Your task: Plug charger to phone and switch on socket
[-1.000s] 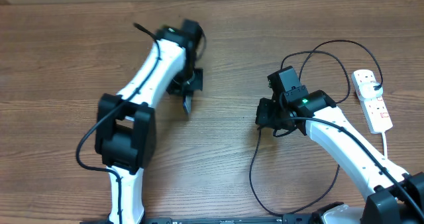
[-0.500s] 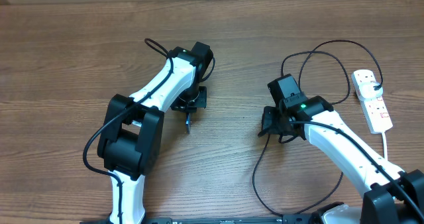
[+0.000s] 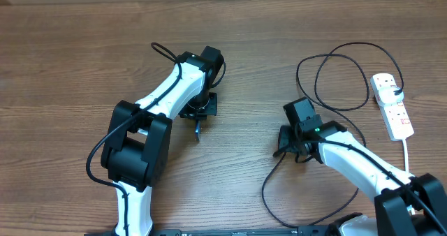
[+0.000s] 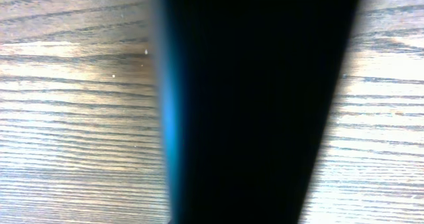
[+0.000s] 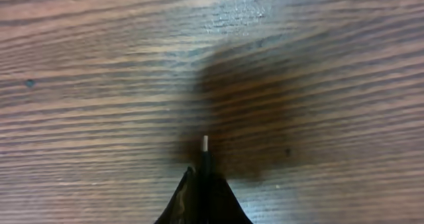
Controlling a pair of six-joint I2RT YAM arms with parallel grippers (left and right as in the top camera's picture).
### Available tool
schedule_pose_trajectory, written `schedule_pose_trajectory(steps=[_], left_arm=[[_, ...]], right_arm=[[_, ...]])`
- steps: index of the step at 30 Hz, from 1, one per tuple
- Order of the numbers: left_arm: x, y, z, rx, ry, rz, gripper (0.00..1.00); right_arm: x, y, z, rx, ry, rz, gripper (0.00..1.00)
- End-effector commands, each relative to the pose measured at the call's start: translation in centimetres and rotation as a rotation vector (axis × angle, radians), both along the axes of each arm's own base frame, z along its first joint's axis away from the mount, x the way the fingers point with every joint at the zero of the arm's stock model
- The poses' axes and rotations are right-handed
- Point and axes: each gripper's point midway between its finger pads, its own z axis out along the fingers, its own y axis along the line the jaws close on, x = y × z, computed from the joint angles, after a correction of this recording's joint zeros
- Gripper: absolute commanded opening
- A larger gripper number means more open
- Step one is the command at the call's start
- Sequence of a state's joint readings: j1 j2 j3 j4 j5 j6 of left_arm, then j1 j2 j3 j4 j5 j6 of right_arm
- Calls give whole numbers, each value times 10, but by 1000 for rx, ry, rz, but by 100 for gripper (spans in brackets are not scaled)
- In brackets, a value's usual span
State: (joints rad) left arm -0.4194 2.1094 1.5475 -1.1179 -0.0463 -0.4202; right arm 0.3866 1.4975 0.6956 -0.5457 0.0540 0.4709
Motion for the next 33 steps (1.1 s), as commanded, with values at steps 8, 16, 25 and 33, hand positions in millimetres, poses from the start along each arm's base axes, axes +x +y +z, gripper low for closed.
schedule_pose_trajectory(steps=[8, 16, 25, 33], left_arm=[[-34, 12, -28, 37, 112, 17, 4], [-35, 13, -29, 40, 117, 16, 4], [-35, 13, -29, 38, 115, 16, 4], [-35, 13, -29, 38, 115, 16, 4]], right_arm=[[-9, -7, -14, -14, 5, -8, 15], [-9, -8, -14, -16, 3, -32, 29], [-3, -9, -14, -21, -22, -49, 21], [-2, -9, -28, -22, 3, -74, 26]])
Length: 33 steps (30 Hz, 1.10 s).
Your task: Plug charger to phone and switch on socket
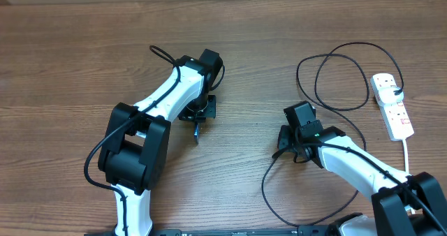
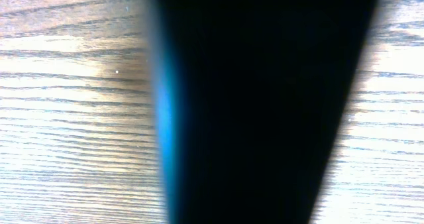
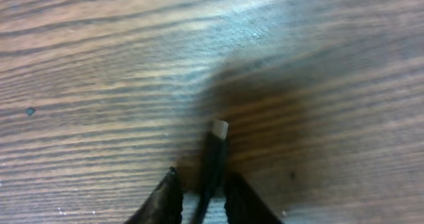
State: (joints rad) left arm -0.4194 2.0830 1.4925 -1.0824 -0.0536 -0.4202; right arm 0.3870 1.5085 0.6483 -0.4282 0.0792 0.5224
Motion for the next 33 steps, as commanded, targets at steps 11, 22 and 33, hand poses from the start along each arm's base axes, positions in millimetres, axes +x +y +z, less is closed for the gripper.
schedule_pose_trajectory(steps=[11, 22, 33], left_arm=[[-29, 8, -26, 28, 124, 18, 4], [-29, 7, -26, 23, 125, 19, 4], [-29, 7, -26, 23, 125, 18, 4]], right_arm=[[-12, -5, -25, -40, 109, -13, 14], [-18, -1, -20, -24, 164, 3, 30], [-24, -3, -21, -26, 188, -27, 25]])
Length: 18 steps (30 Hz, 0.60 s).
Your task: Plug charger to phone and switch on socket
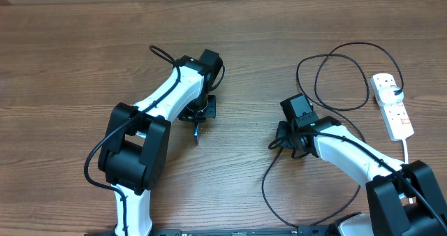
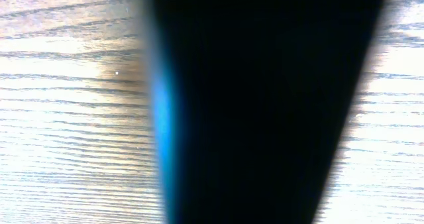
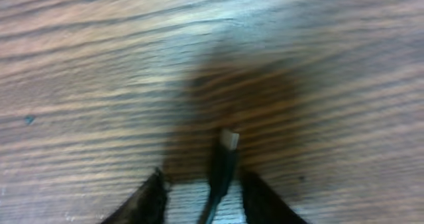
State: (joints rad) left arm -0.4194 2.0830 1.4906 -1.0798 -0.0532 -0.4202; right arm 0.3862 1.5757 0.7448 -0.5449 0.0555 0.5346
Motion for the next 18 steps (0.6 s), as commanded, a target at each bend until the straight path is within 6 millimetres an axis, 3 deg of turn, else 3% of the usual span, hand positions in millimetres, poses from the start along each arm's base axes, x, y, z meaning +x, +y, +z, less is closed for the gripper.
schedule_pose_trajectory(steps=[1, 13, 18], left_arm=[[-29, 7, -26, 24, 125, 19, 4], [-29, 7, -26, 23, 126, 14, 4], [-33, 6, -25, 15, 146, 14, 4]], right_arm=[[-24, -8, -21, -18, 101, -35, 24], [-22, -7, -21, -14, 92, -42, 4], [-16, 10, -16, 72, 83, 77, 4]])
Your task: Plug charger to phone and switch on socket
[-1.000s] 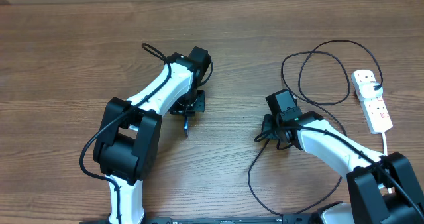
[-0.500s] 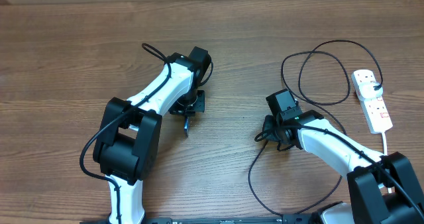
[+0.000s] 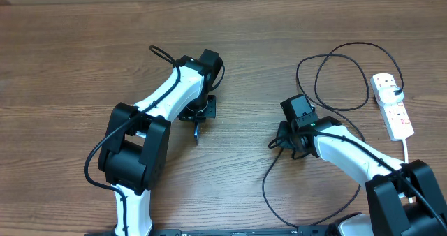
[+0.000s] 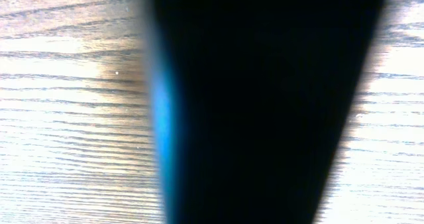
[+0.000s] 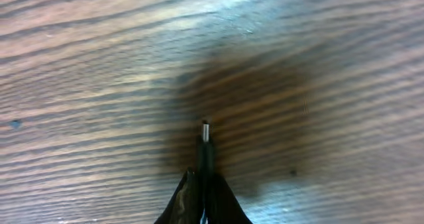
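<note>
A dark phone with a blue edge [image 3: 198, 133] stands on its edge on the table under my left gripper [image 3: 198, 119], which is shut on it. Close up, the phone [image 4: 265, 105] fills the left wrist view and hides the fingers. My right gripper [image 5: 202, 177] is shut on the black charger plug [image 5: 205, 141], whose metal tip points forward just above the wood. Overhead, the right gripper [image 3: 279, 142] lies to the right of the phone, with a gap of table between them. The black cable [image 3: 328, 61] loops back to the white socket strip [image 3: 392, 114].
The wooden table [image 3: 70, 54] stretches wide to the left and back. Cable slack curls beside and in front of the right arm [image 3: 269, 187]. The socket strip lies near the right edge, its own white lead [image 3: 407, 156] running toward the front.
My right gripper's fingers stood apart on either side of the plug; now they are shut on it, the plug straight between them. The left gripper and the phone have not moved.
At first my right gripper was shut on the plug. Then its fingers were slightly apart, then wider, with the plug lying tilted between them, and the arm a little further left. Now they grip the plug again. My left gripper held the phone still throughout.
</note>
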Controlling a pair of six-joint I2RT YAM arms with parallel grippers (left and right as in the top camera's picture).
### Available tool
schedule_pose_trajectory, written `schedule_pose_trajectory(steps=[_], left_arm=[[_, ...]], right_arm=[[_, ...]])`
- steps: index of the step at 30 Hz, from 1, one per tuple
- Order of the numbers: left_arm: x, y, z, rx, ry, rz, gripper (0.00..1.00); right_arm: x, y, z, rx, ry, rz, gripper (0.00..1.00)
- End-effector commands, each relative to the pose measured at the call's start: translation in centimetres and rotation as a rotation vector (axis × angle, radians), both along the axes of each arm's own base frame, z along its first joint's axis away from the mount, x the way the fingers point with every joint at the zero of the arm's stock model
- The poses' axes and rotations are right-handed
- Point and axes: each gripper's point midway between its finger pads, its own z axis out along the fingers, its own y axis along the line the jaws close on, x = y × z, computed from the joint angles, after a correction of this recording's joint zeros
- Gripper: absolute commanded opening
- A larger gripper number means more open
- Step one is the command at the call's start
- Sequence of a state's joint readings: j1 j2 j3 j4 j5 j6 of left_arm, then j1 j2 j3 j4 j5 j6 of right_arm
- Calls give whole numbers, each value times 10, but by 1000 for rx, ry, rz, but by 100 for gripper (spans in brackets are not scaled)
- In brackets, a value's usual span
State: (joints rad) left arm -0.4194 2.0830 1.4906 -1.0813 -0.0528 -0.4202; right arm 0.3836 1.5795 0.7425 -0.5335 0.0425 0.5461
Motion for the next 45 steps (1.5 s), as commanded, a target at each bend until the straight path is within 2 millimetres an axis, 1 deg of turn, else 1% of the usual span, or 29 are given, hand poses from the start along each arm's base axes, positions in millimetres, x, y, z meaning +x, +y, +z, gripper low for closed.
schedule_pose_trajectory(steps=[1, 2, 3, 5, 6, 7, 8, 9, 10, 11, 12, 14, 15, 16, 19, 20, 22, 26, 30, 32, 36, 41, 45], left_arm=[[-34, 3, -24, -5, 153, 19, 4], [-36, -3, -24, -42, 167, 19, 4], [-37, -13, -23, -111, 185, -9, 5], [-37, -36, -18, -276, 204, -88, 4], [-34, -50, -12, -376, 200, -119, 4], [-30, -61, -4, -465, 189, -134, 4], [-25, -70, 4, -539, 173, -145, 4], [-19, -81, 16, -631, 149, -157, 4], [-11, -91, 31, -727, 119, -161, 4], [-2, -101, 53, -851, 78, -161, 4], [4, -107, 68, -936, 50, -166, 4], [15, -116, 104, -1109, -10, -179, 4], [22, -117, 125, -1192, -40, -174, 4], [27, -116, 141, -1245, -61, -164, 4], [35, -113, 172, -1326, -109, -157, 5], [36, -115, 182, -1351, -123, -163, 4], [38, -118, 203, -1406, -149, -183, 4], [46, -123, 228, -1466, -165, -169, 5], [54, -127, 237, -1485, -156, -119, 4], [55, -131, 242, -1495, -132, -88, 4], [56, -136, 241, -1485, -120, -60, 4], [57, -139, 240, -1475, -113, -37, 4], [57, -141, 243, -1482, -122, -47, 4]], right_arm=[[-16, 12, -12, 88, 89, 105, 4], [-15, 15, -8, 122, 94, 113, 4], [-14, 19, -2, 170, 101, 125, 4], [-10, 34, 17, 315, 91, 164, 4], [-7, 46, 33, 428, 70, 206, 4], [-6, 56, 46, 521, 45, 243, 4], [-4, 66, 65, 628, 10, 293, 4], [-4, 74, 83, 723, -27, 346, 4], [-5, 79, 96, 788, -55, 382, 4], [-7, 84, 113, 857, -82, 417, 4], [-9, 87, 121, 889, -93, 433, 4], [-13, 90, 135, 934, -111, 461, 4], [-16, 92, 141, 954, -118, 474, 4], [-19, 95, 148, 985, -124, 495, 4], [-27, 102, 171, 1097, -147, 567, 4], [-30, 105, 179, 1143, -152, 595, 4], [-34, 107, 189, 1199, -160, 632, 4], [-38, 108, 199, 1249, -166, 664, 4], [-37, 109, 204, 1272, -163, 666, 4], [-32, 110, 209, 1280, -162, 649, 4], [-22, 112, 218, 1295, -160, 614, 4], [-5, 115, 222, 1276, -156, 518, 4], [-1, 120, 229, 1285, -164, 510, 4]])
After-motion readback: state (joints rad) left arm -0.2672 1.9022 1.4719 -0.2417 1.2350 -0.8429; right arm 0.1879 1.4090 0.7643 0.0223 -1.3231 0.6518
